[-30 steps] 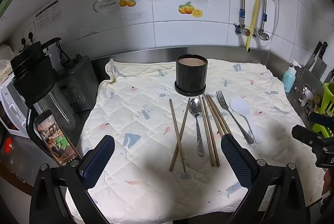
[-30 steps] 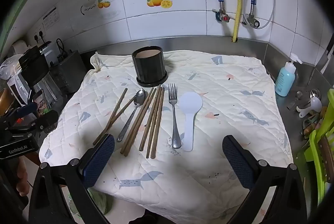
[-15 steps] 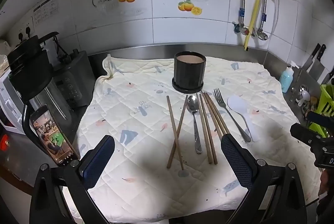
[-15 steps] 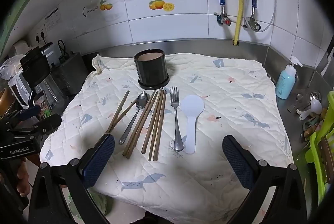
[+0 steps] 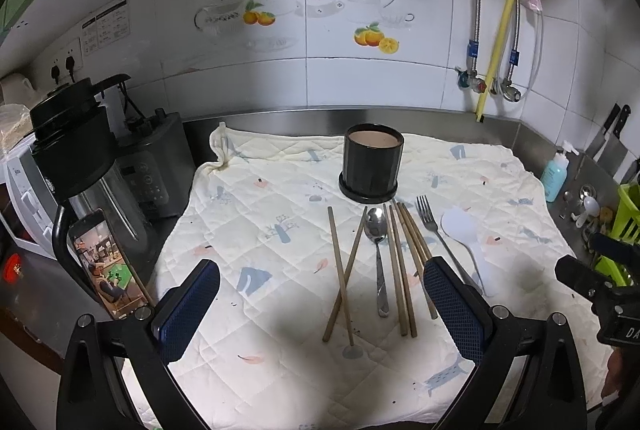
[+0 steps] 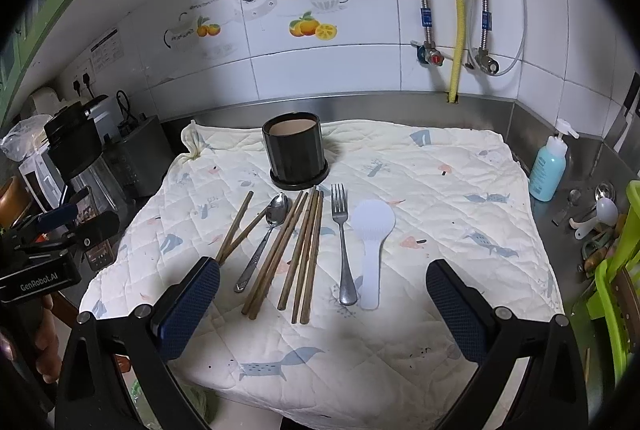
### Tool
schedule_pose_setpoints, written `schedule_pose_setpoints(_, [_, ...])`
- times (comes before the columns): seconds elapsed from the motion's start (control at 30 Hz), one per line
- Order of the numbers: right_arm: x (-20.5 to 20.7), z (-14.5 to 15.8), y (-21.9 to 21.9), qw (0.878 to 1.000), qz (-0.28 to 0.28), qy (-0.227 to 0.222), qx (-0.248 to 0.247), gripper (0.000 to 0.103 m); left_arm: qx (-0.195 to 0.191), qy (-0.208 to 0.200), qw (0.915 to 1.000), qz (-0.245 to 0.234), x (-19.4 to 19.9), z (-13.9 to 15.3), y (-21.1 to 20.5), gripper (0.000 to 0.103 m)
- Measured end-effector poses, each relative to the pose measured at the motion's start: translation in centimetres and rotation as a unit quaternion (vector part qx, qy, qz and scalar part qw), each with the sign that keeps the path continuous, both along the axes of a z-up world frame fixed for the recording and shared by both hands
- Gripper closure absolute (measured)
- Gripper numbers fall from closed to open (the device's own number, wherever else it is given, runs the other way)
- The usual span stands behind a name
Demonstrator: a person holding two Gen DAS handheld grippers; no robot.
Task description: Organize utensils
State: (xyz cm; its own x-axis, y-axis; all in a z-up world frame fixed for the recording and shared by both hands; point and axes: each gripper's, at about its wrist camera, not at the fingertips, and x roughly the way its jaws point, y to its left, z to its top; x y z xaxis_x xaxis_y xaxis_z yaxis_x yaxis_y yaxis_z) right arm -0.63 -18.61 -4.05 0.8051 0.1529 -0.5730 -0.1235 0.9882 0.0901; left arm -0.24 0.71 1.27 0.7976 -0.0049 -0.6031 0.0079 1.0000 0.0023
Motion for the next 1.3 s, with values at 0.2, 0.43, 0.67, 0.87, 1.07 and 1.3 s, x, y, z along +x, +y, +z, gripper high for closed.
schedule_pose_setpoints(0.2, [0.0, 0.0, 0.0, 1.000, 0.000, 0.001, 0.002, 0.000, -0.002, -0.002, 1.0000, 0.001, 0.1, 0.1, 0.0, 0.000])
schedule_pose_setpoints(0.43, [0.0, 0.1, 0.0, 1.000, -0.003, -0.003, 0.001, 0.000, 0.001, -0.007, 1.0000, 0.005, 0.2, 0.2, 0.1, 0.000])
schedule_pose_setpoints(0.67, [0.0, 0.1, 0.0, 1.000, -0.003, -0.003, 0.001, 0.000, 0.002, -0.007, 1.0000, 0.005, 0.4, 0.2, 0.1, 0.000])
schedule_pose_setpoints(0.87, [0.2, 0.1, -0.1, 1.000, -0.003, -0.002, 0.002, 0.000, 0.002, -0.005, 1.0000, 0.005, 0.7, 0.2, 0.1, 0.000])
schedule_pose_setpoints(1.07, [0.2, 0.1, -0.1, 1.000, -0.005, -0.003, 0.002, 0.000, -0.002, 0.001, 1.0000, 0.007, 1.1, -0.1, 0.2, 0.000])
schedule_pose_setpoints(1.3, [0.2, 0.1, 0.0, 1.000, -0.003, -0.003, 0.002, 0.000, -0.003, 0.003, 1.0000, 0.007, 1.2, -0.4, 0.3, 0.000])
